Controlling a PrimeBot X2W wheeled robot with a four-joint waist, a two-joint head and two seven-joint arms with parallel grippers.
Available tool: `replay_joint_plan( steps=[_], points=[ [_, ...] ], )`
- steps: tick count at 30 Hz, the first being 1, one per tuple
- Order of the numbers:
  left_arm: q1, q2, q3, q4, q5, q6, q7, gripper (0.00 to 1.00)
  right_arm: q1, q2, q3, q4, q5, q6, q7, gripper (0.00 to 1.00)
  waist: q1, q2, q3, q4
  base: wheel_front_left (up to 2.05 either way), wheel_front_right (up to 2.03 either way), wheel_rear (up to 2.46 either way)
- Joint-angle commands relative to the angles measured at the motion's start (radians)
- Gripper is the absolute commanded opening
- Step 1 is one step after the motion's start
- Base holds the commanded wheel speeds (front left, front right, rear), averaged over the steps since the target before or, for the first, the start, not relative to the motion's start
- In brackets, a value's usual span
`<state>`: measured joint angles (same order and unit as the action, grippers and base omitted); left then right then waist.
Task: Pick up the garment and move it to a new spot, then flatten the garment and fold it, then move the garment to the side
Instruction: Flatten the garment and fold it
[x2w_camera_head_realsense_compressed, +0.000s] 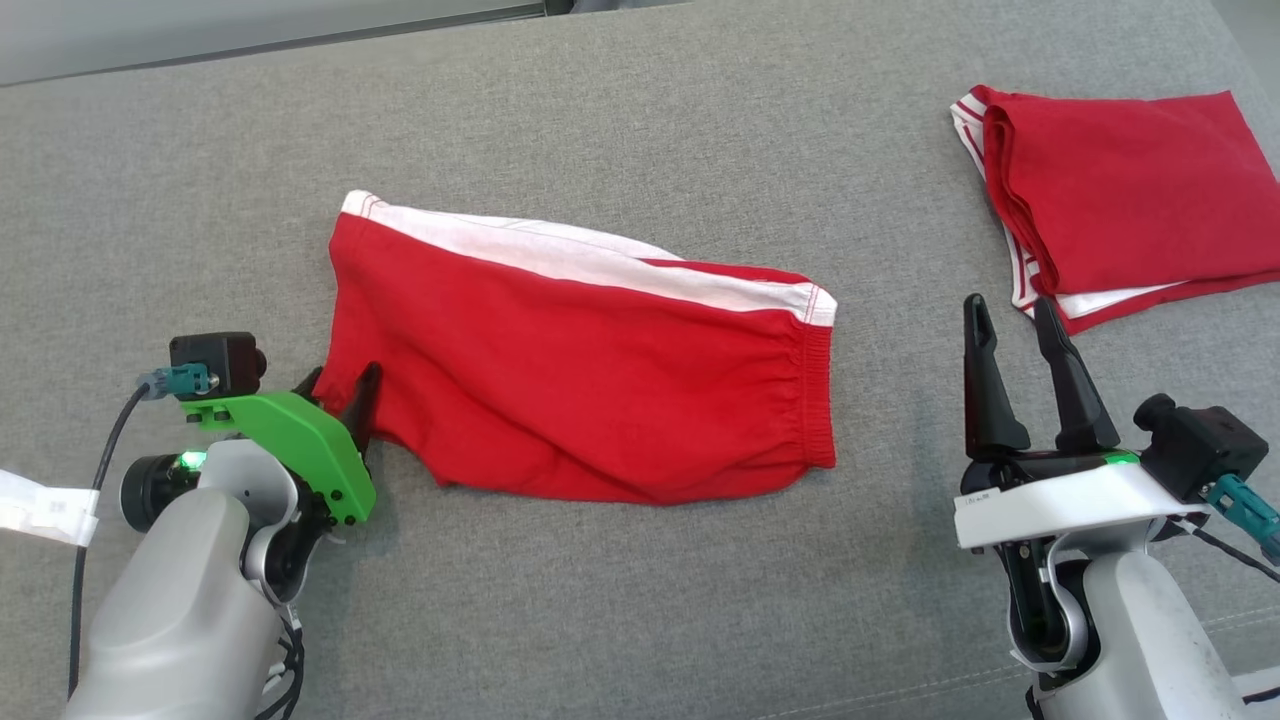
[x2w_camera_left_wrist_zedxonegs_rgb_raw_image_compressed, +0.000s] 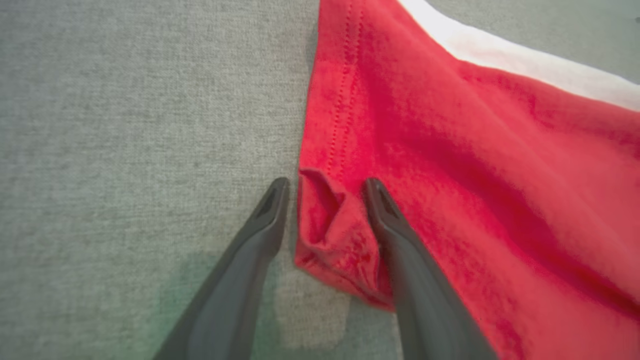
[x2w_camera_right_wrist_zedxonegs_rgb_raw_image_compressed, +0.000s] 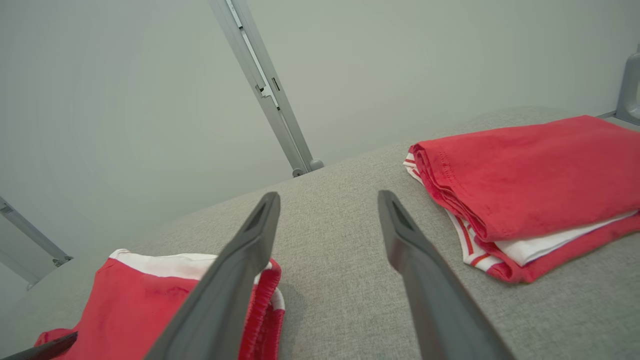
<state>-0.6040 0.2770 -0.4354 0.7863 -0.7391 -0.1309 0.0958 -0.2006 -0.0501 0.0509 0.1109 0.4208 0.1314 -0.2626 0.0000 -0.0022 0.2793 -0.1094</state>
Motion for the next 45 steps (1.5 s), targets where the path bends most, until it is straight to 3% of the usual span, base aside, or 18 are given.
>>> replay_joint_plan(
  steps=[1, 2, 10, 22, 29, 34, 36, 37, 38, 45],
  points=[
    [0.039, -0.01, -0.019, 0.008, -0.007, 0.001, 0.013, 0.07, 0.013, -0.001, -0.003, -0.001, 0.005, -0.002, -0.003, 1.0, 0.0, 0.0022, -0.003, 0.0, 0.0, 0.0, 0.0],
    [0.041, -0.012, -0.022, 0.0, -0.011, 0.001, 0.005, 0.0, 0.013, -0.001, -0.004, -0.001, 0.006, -0.002, -0.003, 1.0, 0.0, 0.0022, -0.005, 0.0, 0.0, 0.0, 0.0],
    [0.08, -0.01, -0.007, -0.055, -0.039, 0.01, -0.095, 0.0, 0.027, -0.001, -0.015, -0.006, 0.005, -0.002, -0.003, 1.0, 0.0, 0.0022, -0.041, 0.025, 0.0, 0.0, 0.0],
    [0.295, -0.03, 0.055, -0.244, -0.092, 0.086, -0.23, 0.0, 0.073, -0.001, -0.045, 0.029, -0.026, -0.002, -0.003, 1.0, 0.0, 0.0022, -0.098, 0.094, 0.0, 0.0, 0.0],
    [0.422, -0.056, 0.073, -0.352, -0.129, 0.148, -0.237, 0.0, 0.072, -0.001, -0.056, 0.07, -0.054, -0.001, -0.003, 1.0, 0.0, 0.0022, -0.106, 0.105, 0.0, 0.0, 0.0],
    [0.444, -0.064, 0.069, -0.371, -0.129, 0.166, -0.239, 0.0, 0.073, -0.001, -0.057, 0.09, -0.06, -0.001, -0.003, 1.0, 0.0, 0.0022, -0.113, 0.108, 0.0, 0.0, 0.0],
    [0.443, -0.062, 0.067, -0.376, -0.118, 0.168, -0.252, 0.45, 0.074, -0.001, -0.057, 0.102, -0.067, -0.001, -0.003, 1.0, 0.0, 0.0022, -0.119, 0.109, 0.0, 0.0, 0.0],
    [0.44, -0.06, 0.064, -0.38, -0.113, 0.16, -0.262, 0.87, 0.075, -0.001, -0.057, 0.107, -0.069, -0.001, -0.003, 1.0, 0.0, 0.0022, -0.122, 0.11, 0.0, 0.0, 0.0],
    [0.438, -0.06, 0.066, -0.384, -0.111, 0.154, -0.271, 1.0, 0.077, -0.001, -0.056, 0.112, -0.073, -0.001, -0.003, 1.0, 0.0, 0.0022, -0.126, 0.111, 0.0, 0.0, 0.0],
    [0.453, -0.051, 0.1, -0.442, -0.059, 0.135, -0.348, 1.0, 0.103, -0.001, -0.042, 0.148, -0.088, -0.001, -0.003, 1.0, 0.0, 0.0022, -0.164, 0.132, 0.0, 0.0, 0.0]
  ],
)
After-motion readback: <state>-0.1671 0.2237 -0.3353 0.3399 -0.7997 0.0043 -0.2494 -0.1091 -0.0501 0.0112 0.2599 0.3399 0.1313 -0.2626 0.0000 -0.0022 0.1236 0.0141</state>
